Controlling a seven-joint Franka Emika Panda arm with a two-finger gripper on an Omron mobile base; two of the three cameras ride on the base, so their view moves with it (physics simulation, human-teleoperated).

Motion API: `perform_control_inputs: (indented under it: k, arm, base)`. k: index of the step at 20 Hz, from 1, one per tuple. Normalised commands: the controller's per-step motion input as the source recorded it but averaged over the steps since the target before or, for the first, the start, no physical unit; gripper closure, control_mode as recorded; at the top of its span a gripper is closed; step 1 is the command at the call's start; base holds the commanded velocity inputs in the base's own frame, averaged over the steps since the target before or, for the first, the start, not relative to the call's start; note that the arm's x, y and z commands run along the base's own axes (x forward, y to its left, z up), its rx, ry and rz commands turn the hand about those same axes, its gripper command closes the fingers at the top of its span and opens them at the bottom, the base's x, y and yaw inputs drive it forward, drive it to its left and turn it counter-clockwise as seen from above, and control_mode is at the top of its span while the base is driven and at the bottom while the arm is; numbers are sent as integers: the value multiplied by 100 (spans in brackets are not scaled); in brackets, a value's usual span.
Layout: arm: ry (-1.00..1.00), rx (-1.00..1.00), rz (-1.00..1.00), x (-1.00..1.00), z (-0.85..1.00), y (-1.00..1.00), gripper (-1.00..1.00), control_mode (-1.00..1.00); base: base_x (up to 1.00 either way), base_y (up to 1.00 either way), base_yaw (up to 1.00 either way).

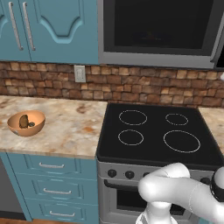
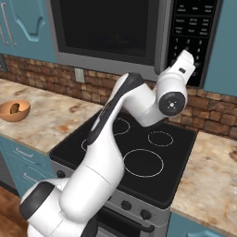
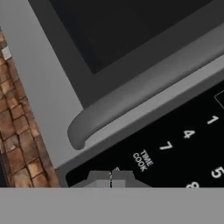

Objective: Place the bowl containing the bell pepper and broccoli in the microwave. Close the microwave door and press the start button to microwave the meal.

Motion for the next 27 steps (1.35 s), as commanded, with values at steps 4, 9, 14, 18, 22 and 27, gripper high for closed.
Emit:
perform_control_inputs:
  k: [4,9,14,18,22,27]
  arm:
    - [0,0,1,25,-4,-17,100,-100]
    - [0,0,1,23,-16,-4,100,-100]
    - [0,0,0,35,-7,-6,100,-100]
    - [0,0,0,44,0,-24,100,-100]
    - [2,0,0,51,0,-18,100,-100]
    - [25,0,0,67,0,-26,100,-100]
  base:
    - [0,0,0]
    - [0,0,0]
    - [0,0,0]
    - [0,0,0]
    - [0,0,0]
    - [0,0,0]
